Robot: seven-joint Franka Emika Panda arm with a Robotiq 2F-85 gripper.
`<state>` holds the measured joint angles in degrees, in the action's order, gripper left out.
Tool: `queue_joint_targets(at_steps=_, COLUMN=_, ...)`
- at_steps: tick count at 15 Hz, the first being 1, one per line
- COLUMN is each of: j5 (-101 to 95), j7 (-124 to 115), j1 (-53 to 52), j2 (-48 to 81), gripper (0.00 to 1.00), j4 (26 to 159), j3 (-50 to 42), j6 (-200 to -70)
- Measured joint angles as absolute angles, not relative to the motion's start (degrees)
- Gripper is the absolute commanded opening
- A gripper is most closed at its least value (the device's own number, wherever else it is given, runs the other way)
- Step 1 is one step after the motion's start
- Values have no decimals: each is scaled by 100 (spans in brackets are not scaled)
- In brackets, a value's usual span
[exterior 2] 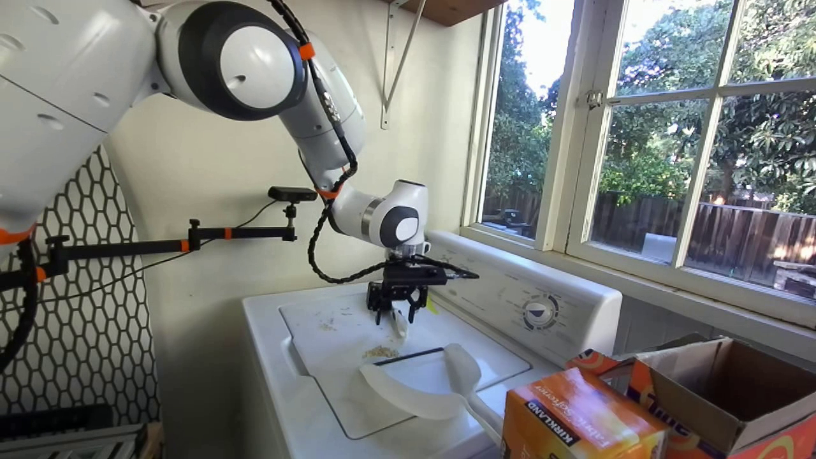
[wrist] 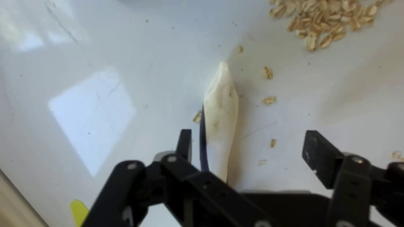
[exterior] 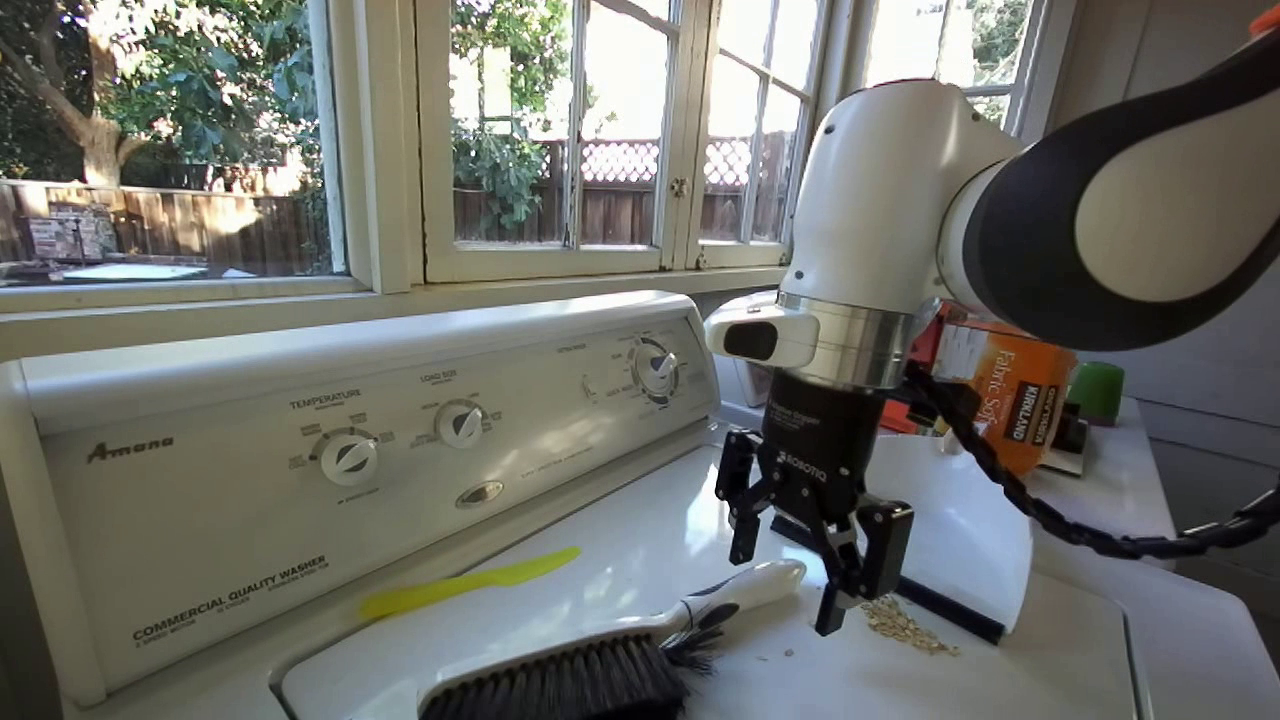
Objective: Use the small broom to sweep the objects on the dustpan
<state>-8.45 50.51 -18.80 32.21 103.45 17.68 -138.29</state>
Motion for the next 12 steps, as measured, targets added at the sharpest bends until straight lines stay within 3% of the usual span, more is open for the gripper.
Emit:
queue_joint_targets(at_steps=6, j5=-949, j7=5038, j1=-1879, j2=3247, gripper=11, j4=10344, j3=1757, j6=-13829)
queue_joint_targets(at_steps=8, j5=-1032, j7=4979, j1=-1879, j2=3246, gripper=5, j4=10337, j3=1740, j6=-13830)
queue_joint_targets(at_steps=12, j5=-1306, j7=4878, j1=-1878, j2=3229, gripper=7, j4=10344, j3=1664, j6=-14117)
